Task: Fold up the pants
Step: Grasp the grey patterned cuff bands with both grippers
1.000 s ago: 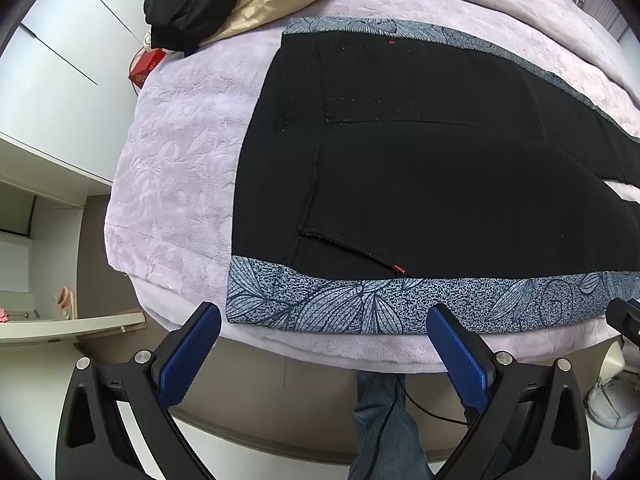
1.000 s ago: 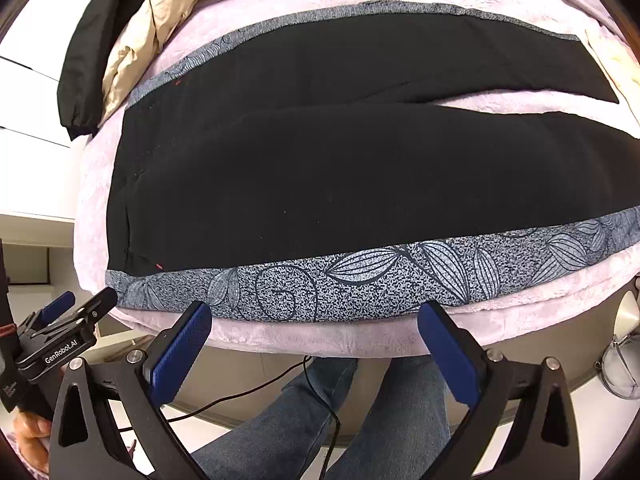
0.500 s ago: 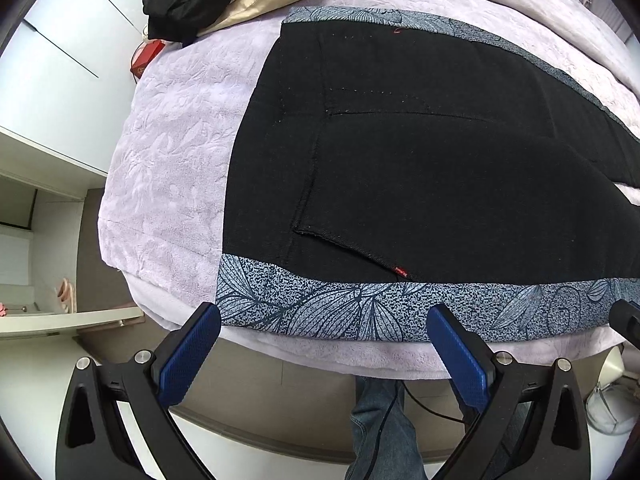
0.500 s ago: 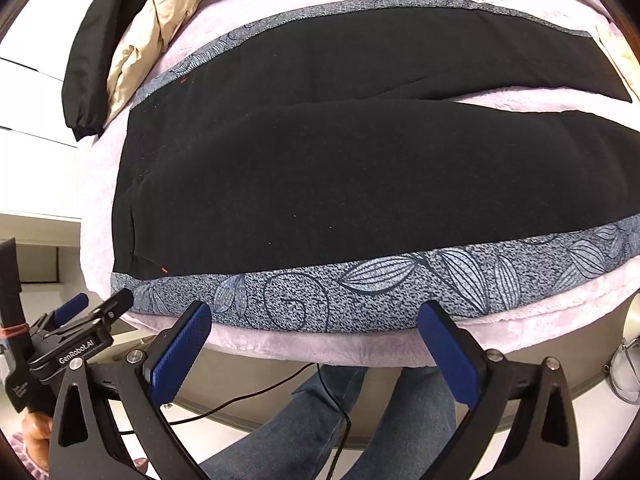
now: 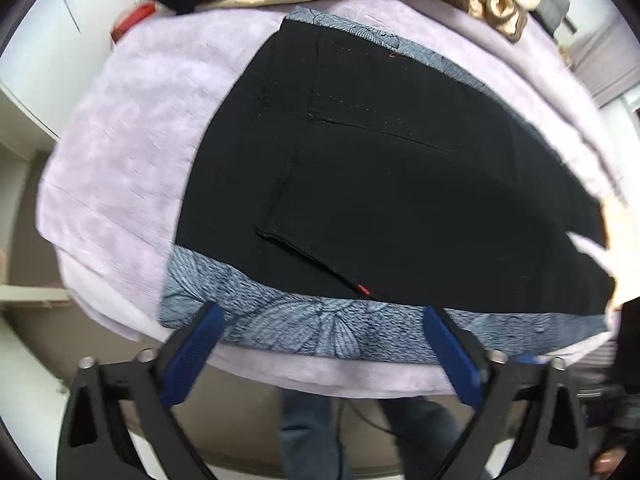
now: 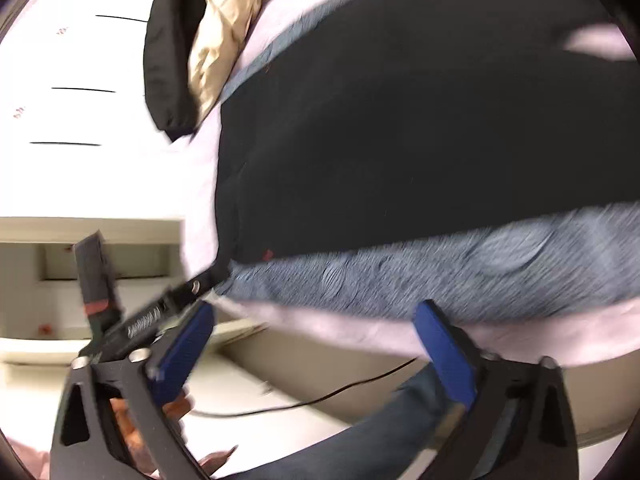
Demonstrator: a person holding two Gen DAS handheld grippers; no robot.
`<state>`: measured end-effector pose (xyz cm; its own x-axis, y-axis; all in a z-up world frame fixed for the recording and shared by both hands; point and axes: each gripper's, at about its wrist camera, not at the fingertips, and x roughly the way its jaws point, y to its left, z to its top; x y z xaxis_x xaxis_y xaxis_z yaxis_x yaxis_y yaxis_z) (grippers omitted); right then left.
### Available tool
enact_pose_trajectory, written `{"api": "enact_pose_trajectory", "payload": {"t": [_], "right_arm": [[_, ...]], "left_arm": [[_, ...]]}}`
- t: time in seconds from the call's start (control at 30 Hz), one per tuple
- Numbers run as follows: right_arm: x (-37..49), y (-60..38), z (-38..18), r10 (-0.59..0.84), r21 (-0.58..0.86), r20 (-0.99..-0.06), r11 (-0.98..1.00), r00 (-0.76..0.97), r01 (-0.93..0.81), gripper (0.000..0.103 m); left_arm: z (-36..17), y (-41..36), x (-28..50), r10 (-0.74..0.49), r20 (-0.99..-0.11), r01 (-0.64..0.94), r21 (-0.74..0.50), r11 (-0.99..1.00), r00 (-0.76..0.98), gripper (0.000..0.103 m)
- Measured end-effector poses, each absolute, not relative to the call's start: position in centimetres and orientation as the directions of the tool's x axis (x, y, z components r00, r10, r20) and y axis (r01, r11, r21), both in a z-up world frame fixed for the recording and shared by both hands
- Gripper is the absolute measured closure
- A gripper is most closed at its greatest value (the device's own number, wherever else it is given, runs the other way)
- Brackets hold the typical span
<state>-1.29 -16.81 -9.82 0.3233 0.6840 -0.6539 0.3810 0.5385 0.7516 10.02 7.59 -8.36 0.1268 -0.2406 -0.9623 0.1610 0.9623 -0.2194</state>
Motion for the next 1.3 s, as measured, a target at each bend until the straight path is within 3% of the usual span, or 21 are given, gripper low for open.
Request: {"api": "enact_pose_trajectory", "payload": {"t": [0.07,0.27,0.47,0.57,0.63,0.67,0.7,0.97,1.1,1.23,1.3], "right_arm": [[-2.1,-16.6,-11.9,0.705,0.755,-0.640,0.504,0.305,0.420,0.042],[-3.1,-18.0,-14.7,0.714,0.778,-0.599,0.412,0.363,0.474,0.042],[-1.6,-19.3,-12.9,0.708,0.839,-0.528,0.347,0.470,0.419,0.042],[-1.3,-19.0,-14.0,0.709,0.811,-0.558,0.356,0.431,0.465,0.042],[-0.9,-19.1,-15.5,0.715,0.783,-0.576,0.340,0.397,0.521,0.061],[-0.7,-19.2,-16.1,0.723,0.778,-0.566,0.307,0.397,0.549,0.090],[-0.6,-19.4,-16.0,0.723,0.787,-0.550,0.279,0.419,0.551,0.094],[-0.1,-20.9,-11.7,0.723,0.888,-0.411,0.179,0.555,0.423,0.095],[-0.1,-21.1,-11.5,0.732,0.883,-0.427,0.213,0.530,0.418,0.095],[-0.4,-20.8,-12.4,0.748,0.875,-0.436,0.223,0.500,0.429,0.095],[-0.9,-21.0,-13.2,0.747,0.856,-0.463,0.237,0.476,0.460,0.090]], "left_arm": [[-9.0,8.3,9.9,-0.279,-0.955,0.143,-0.263,0.954,0.103,0.014],[-10.2,10.2,9.3,-0.319,-0.946,0.115,-0.311,0.944,0.062,0.014],[-10.5,10.9,8.7,-0.327,-0.944,0.089,-0.323,0.942,0.042,0.014],[-10.5,11.1,8.4,-0.342,-0.939,0.077,-0.338,0.938,0.040,0.014],[-10.6,11.2,8.2,-0.350,-0.936,0.068,-0.348,0.935,0.036,0.014],[-10.6,11.2,8.0,-0.360,-0.932,0.059,-0.358,0.932,0.032,0.014],[-10.7,11.3,8.0,-0.380,-0.925,0.040,-0.379,0.925,0.025,0.014],[-10.6,10.8,8.8,-0.478,-0.877,-0.074,-0.480,0.874,0.044,0.014],[-10.5,11.2,9.6,-0.450,-0.888,-0.103,-0.458,0.883,0.096,0.014],[-11.3,11.9,11.4,-0.433,-0.895,-0.134,-0.445,0.885,0.108,0.058],[-11.8,11.8,11.7,-0.415,-0.904,-0.112,-0.425,0.898,0.098,0.066]]}}
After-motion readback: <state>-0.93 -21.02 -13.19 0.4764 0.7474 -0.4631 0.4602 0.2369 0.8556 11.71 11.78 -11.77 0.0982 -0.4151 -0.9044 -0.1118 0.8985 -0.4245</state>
